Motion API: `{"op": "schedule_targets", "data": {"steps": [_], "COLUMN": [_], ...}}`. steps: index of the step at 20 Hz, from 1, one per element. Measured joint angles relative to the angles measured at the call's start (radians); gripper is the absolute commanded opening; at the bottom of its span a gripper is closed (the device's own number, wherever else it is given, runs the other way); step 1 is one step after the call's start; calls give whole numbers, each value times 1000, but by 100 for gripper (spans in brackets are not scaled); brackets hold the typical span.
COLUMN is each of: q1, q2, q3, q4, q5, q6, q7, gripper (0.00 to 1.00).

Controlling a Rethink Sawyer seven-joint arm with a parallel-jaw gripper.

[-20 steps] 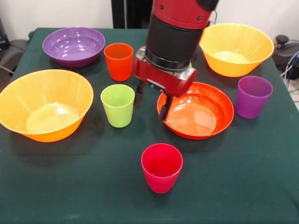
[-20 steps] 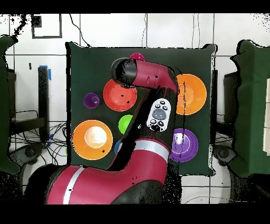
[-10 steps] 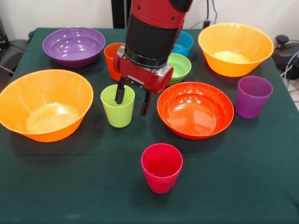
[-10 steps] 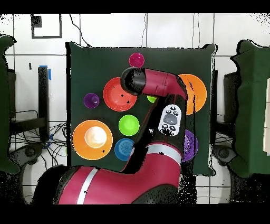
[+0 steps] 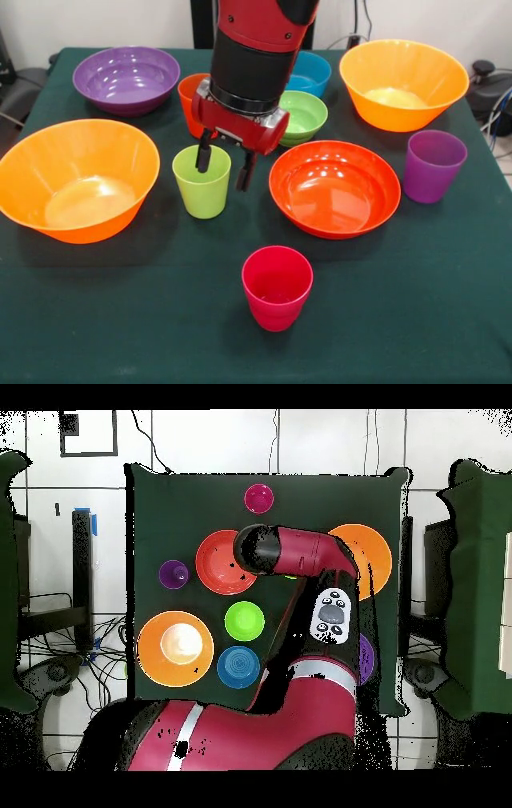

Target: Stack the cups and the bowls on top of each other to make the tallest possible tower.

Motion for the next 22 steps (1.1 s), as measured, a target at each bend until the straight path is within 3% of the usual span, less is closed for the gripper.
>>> {"op": "schedule_targets", "data": {"steps": [22], "q1": [-117], "q2": [-2], "q3": [131], "q4": [89], "q5": [-145], "q6": [-55], "q7": [0], "gripper": [100]}}
